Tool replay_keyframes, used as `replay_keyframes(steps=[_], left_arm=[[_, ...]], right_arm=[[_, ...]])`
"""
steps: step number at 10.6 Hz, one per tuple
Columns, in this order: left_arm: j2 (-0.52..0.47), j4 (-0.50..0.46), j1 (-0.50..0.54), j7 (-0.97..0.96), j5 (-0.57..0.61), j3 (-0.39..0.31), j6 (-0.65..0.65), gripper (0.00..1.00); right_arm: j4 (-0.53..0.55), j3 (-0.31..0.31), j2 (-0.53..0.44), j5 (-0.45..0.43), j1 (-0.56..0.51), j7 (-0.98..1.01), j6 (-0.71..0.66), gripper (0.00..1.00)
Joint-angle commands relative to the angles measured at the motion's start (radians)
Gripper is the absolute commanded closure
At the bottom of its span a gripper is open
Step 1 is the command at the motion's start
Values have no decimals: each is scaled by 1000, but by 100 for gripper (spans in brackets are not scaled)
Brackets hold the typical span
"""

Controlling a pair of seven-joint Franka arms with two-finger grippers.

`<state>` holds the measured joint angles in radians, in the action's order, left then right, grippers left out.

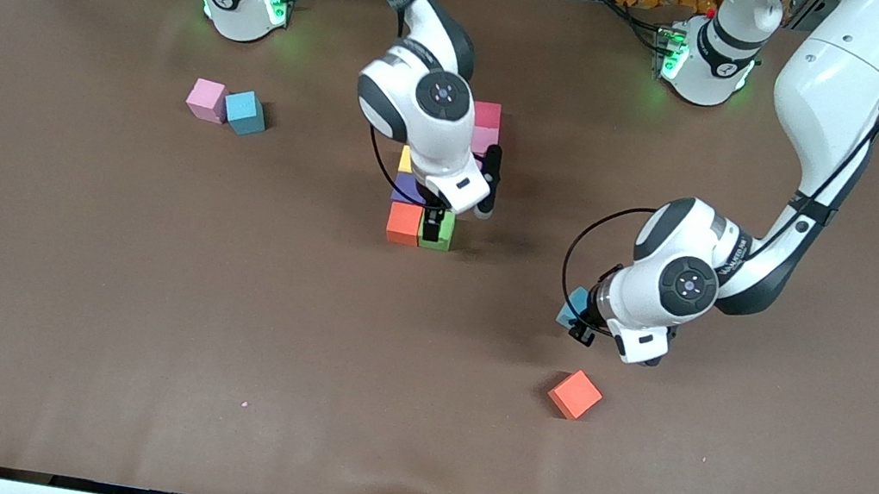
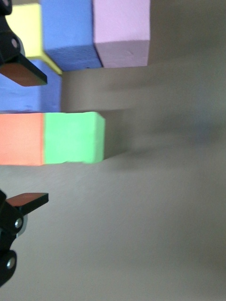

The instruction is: Form number 2 with 11 blocks

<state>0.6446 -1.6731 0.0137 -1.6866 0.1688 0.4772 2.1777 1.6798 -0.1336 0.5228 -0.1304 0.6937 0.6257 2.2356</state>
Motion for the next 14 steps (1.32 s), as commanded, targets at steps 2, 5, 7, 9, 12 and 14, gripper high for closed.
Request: replay_keyframes(steps=[2, 5, 7, 9, 12, 14], left_arm=[[-13, -8, -89, -189, -8, 1, 17, 46], [-8, -14, -150, -390, -6, 0, 27, 46], [0, -13, -185, -500, -6, 0, 78, 46], [15, -13, -219, -599, 0, -2, 111, 46], [43, -14, -264, -688, 1, -9, 164, 46], [46, -23, -282, -728, 1, -9, 166, 46]], right_arm=[[155, -1, -246, 21, -155, 15, -104, 0], [152, 0, -393, 26, -322, 16, -174, 0], [155, 6, -478, 26, -406, -68, -204, 0], [156, 3, -527, 26, -537, -149, -214, 0], [132, -1, -553, 49, -699, -404, -237, 0], [74, 9, -557, 118, -746, -405, -307, 0]])
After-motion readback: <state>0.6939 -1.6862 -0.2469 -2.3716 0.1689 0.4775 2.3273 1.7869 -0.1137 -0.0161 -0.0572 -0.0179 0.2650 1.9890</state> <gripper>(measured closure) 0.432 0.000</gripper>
